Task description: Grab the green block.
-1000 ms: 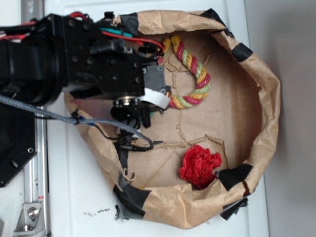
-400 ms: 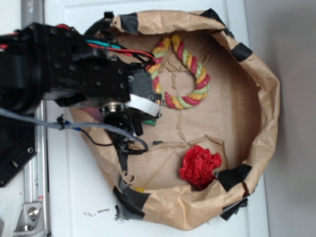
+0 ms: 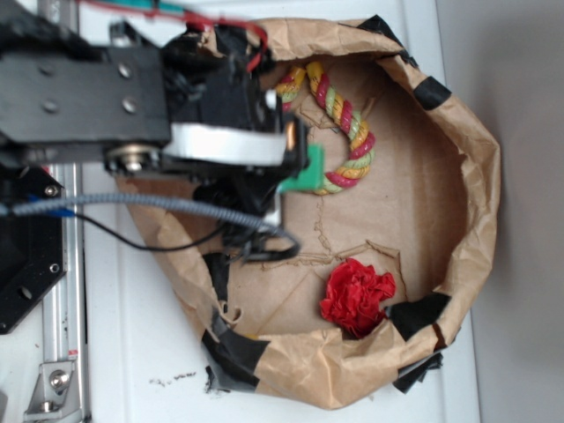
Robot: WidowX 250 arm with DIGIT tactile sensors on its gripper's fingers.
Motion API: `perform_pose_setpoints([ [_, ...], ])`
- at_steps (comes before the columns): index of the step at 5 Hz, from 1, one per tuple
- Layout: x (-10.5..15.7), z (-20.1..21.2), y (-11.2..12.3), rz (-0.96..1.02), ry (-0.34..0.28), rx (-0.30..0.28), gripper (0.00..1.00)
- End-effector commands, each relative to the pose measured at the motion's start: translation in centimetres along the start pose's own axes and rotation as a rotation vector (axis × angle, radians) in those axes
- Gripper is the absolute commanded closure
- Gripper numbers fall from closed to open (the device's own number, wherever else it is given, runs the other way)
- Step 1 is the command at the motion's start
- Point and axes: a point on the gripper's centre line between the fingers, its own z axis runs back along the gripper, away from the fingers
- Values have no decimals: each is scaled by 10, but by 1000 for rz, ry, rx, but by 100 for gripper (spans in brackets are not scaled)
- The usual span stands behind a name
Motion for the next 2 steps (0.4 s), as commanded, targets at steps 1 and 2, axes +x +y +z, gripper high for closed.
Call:
perform_pose_setpoints([
  [1, 55, 50, -13, 102, 57, -31, 100],
  [2, 52, 45, -15, 129, 90, -59, 100],
])
